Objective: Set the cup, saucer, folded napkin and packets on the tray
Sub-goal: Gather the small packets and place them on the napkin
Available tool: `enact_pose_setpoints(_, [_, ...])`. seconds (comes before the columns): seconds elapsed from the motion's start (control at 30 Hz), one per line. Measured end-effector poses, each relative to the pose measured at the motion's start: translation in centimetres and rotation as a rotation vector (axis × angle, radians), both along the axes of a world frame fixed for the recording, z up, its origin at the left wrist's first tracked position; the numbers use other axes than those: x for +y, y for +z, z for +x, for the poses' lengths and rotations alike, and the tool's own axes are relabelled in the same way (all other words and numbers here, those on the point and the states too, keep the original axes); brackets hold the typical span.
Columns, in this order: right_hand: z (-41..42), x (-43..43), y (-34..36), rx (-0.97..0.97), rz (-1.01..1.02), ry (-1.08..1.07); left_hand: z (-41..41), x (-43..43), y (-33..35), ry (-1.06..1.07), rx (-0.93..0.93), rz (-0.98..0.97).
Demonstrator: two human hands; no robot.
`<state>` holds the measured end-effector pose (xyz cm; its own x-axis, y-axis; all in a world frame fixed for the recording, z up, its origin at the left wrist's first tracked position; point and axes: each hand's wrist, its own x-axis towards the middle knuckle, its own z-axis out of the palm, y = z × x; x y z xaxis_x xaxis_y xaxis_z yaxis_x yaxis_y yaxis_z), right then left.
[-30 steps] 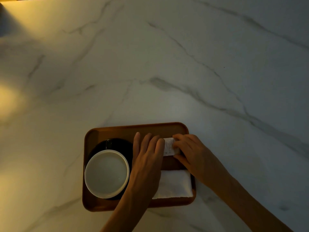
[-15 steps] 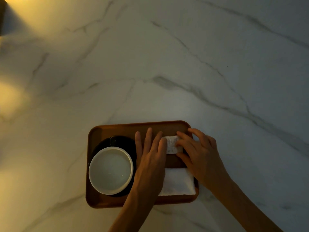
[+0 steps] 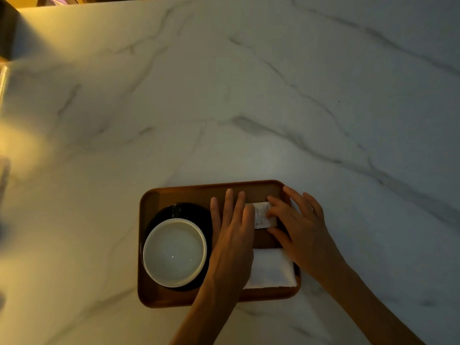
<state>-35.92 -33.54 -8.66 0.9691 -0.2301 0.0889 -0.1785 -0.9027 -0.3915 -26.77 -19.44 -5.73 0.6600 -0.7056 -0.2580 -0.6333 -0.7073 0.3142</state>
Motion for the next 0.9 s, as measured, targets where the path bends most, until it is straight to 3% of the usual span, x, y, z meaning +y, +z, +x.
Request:
enact_pose_setpoints(0.27, [-0.1, 0.0, 0.9, 0.122, 0.058, -0.040, -0.4, 0.2, 1.0, 0.003, 0.065, -0.049])
enact_pose_setpoints(0.37, [0.2, 0.1, 2.4, 0.123, 0.096, -0.140, 0.0, 0.2, 2.7, -0.022, 0.114, -0.152])
enact_pose_setpoints(0.47, [0.1, 0.4, 4.3, 0.043, 0.365, -0.391, 1.0, 1.3, 5.2, 0.074, 0.134, -0.363])
enact_pose_setpoints(0.53, [-0.4, 0.8, 5.6, -0.020, 0.606, -0.623, 2.3, 3.3, 6.9, 0.260, 0.141, -0.489])
enact_pose_setpoints(0.6, [-0.9, 1.4, 5.9, 0.045, 0.730, -0.748, 4.1, 5.9, 7.7, 0.461, 0.142, -0.544])
enact_pose_setpoints(0.7, [-1.4, 2.8, 5.4, 0.194, 0.909, -0.878, 6.7, 10.8, 7.0, 0.742, 0.147, -0.461])
enact_pose_setpoints(0.77, [-1.8, 4.0, 5.4, 0.209, 1.068, -0.945, 7.4, 13.8, 5.6, 0.889, 0.279, -0.291])
enact_pose_setpoints(0.83, [-2.1, 5.0, 5.6, 0.215, 1.133, -0.965, 7.3, 15.5, 4.6, 0.953, 0.456, -0.161])
enact_pose_setpoints(0.9, [-2.1, 5.6, 6.1, 0.179, 1.217, -1.011, 6.9, 16.0, 4.2, 0.918, 0.575, -0.191])
